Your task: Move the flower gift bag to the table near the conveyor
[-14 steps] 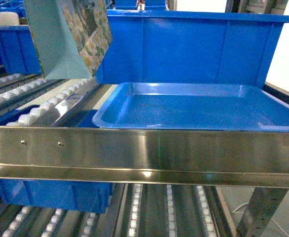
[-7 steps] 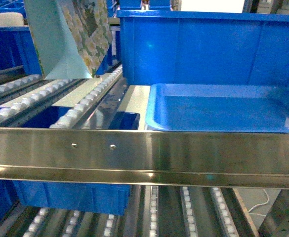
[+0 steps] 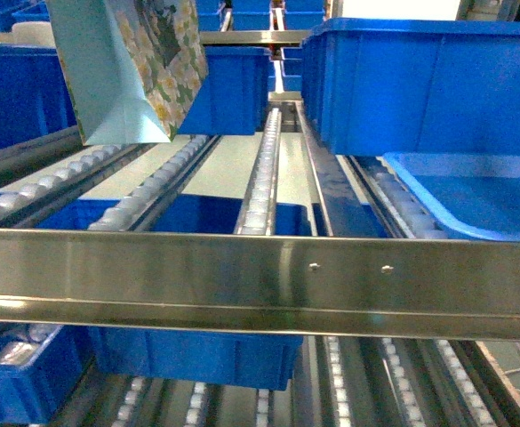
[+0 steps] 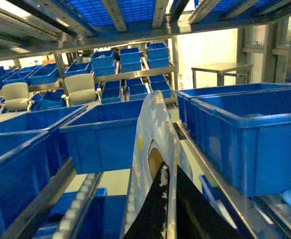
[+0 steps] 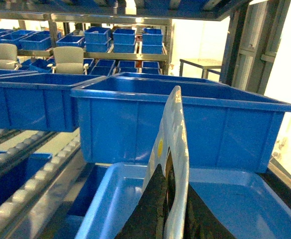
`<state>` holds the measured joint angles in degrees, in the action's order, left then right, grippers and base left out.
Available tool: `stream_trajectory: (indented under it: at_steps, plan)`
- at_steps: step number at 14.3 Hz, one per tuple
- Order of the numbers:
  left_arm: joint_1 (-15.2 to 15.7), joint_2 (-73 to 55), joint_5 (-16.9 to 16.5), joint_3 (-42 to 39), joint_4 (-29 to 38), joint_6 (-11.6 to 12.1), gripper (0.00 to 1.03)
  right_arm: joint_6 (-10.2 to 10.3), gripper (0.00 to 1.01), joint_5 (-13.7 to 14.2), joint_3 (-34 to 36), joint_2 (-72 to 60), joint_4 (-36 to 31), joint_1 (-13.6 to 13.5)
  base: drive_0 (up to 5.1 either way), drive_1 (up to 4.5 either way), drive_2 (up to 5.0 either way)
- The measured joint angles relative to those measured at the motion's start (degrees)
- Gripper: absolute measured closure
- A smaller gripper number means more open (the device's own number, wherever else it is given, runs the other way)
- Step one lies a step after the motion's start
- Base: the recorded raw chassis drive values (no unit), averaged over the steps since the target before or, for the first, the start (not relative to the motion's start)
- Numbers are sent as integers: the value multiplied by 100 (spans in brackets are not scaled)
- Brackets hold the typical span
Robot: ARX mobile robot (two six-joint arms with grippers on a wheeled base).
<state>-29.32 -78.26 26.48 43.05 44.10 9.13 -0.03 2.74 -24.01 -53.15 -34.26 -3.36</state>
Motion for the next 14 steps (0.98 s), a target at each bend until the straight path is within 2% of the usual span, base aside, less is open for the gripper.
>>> stream_trajectory:
  at_steps: [14]
  plan:
    - [7,0,9,-11,-4,15,101,0,98,2,0,0,-4,0,-490,155,328]
